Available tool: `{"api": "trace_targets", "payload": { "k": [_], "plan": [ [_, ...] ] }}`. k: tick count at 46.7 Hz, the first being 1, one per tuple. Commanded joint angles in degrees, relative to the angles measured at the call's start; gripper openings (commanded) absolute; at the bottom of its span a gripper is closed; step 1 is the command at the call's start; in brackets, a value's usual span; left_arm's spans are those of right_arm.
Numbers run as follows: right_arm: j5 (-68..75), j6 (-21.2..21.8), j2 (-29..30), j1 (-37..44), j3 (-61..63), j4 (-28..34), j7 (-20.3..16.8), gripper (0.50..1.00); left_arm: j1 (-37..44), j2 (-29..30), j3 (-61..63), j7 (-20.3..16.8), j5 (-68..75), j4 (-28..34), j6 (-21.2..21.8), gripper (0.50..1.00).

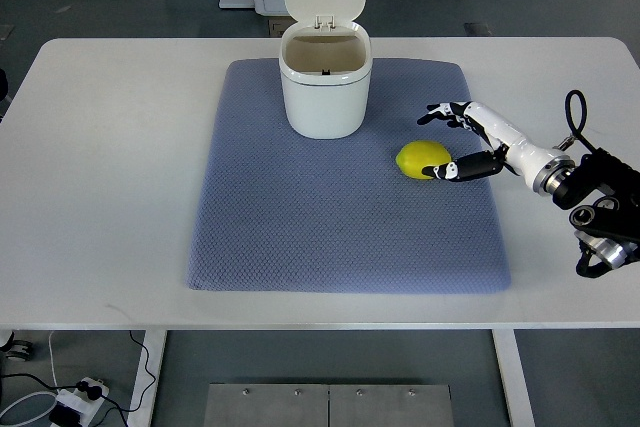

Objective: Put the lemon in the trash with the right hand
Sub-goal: 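Close the right hand's fingers around the yellow lemon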

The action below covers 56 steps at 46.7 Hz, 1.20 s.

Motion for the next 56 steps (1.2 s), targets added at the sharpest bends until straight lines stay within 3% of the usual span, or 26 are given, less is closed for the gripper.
{"api": "trace_targets", "payload": {
  "k": [1, 20, 56],
  "plan": [
    [0.0, 0.0, 1.0, 0.0, -0.1, -0.7, -0.4, 0.895, 0.0, 0.0, 0.0, 0.0, 0.0, 0.0, 0.0, 1.000],
    [0.1, 0.0, 4.8, 0.4, -2.8, -6.2, -0.5, 0.897, 0.0, 0.0, 0.0, 0.0, 0.0, 0.0, 0.0, 1.000],
    [0.0, 0.0, 5.0, 0.5, -5.5, -6.3, -0.4, 0.897, 0.0, 0.0, 0.0, 0.0, 0.0, 0.0, 0.0, 1.000]
  ]
}}
